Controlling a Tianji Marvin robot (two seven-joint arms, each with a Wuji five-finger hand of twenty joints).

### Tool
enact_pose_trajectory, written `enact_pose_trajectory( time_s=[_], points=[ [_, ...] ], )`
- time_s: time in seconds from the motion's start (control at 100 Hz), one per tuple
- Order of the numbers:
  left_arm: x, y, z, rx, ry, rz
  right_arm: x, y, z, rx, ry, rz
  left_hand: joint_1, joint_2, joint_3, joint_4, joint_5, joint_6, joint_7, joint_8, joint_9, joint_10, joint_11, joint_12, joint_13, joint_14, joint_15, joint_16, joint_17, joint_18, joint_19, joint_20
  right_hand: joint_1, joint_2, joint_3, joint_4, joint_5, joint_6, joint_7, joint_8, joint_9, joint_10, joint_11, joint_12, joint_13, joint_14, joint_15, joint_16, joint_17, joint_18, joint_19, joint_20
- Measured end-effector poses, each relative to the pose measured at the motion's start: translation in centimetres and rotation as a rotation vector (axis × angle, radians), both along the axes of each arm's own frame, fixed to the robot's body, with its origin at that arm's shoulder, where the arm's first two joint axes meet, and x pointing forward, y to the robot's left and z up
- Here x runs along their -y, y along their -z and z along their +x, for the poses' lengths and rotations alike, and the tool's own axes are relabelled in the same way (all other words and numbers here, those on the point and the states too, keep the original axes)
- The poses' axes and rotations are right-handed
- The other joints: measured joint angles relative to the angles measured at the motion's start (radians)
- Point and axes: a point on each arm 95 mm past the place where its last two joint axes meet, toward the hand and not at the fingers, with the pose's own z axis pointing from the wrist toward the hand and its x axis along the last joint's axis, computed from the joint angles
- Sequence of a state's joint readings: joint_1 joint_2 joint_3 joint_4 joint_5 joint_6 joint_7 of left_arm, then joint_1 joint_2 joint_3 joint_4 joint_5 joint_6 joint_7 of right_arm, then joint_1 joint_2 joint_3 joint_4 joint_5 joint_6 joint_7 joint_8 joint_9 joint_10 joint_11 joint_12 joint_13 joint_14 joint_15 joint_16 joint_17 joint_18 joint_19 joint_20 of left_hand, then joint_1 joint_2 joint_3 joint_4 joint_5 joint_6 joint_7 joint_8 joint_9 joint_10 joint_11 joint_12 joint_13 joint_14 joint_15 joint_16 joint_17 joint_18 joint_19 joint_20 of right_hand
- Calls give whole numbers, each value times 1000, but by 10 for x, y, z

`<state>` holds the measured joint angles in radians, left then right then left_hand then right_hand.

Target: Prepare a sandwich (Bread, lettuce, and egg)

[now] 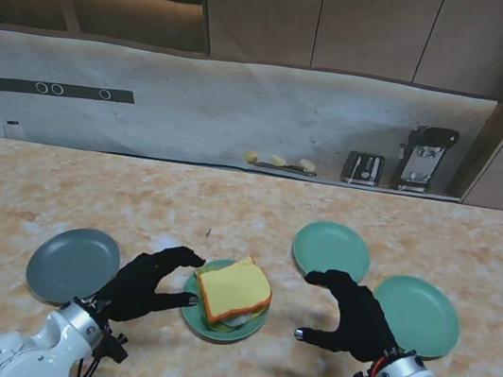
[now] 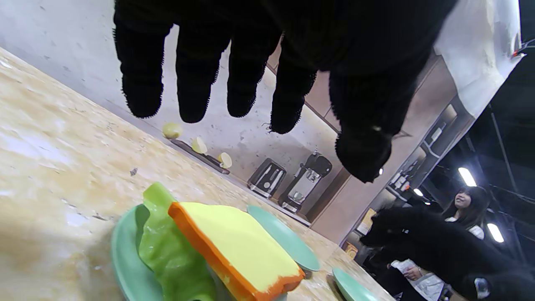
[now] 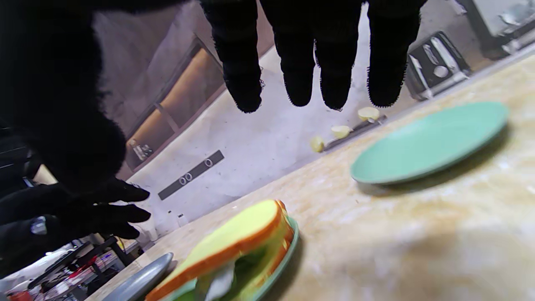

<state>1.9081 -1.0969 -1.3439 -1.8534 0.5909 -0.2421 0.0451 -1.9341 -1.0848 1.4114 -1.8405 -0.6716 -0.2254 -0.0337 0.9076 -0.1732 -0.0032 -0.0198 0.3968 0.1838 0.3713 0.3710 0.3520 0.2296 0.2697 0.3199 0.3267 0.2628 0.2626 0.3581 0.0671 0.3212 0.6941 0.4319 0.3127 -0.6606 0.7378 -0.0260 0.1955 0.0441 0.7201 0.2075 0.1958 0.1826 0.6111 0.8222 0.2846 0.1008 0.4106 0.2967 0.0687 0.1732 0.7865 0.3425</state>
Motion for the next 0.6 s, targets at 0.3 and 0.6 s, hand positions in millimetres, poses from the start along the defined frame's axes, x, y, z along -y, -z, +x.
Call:
enact_pose_trajectory(
  time_s=[0.3, 0.6],
  points=[
    [1, 17, -3, -28, 12, 4, 7, 22, -20, -22, 25, -31, 0, 0, 0, 0, -10, 0, 3, 0, 0, 0, 11, 0, 0, 0, 0, 0, -1, -6, 0, 0, 0, 0, 5, 1, 14, 3, 2, 0, 10, 0, 4, 0, 10, 0, 1, 0, 0, 0, -4, -1],
    [1, 18, -8, -23, 10, 2, 8, 19, -22, -22, 39, -9, 1, 0, 0, 0, -10, 0, 14, 0, 0, 0, 14, 0, 0, 0, 0, 0, -2, -7, 0, 0, 0, 10, 7, 10, 14, 11, 2, 0, 11, 0, 8, 0, 10, 0, 1, 0, -2, 2, -10, -1]
  ],
)
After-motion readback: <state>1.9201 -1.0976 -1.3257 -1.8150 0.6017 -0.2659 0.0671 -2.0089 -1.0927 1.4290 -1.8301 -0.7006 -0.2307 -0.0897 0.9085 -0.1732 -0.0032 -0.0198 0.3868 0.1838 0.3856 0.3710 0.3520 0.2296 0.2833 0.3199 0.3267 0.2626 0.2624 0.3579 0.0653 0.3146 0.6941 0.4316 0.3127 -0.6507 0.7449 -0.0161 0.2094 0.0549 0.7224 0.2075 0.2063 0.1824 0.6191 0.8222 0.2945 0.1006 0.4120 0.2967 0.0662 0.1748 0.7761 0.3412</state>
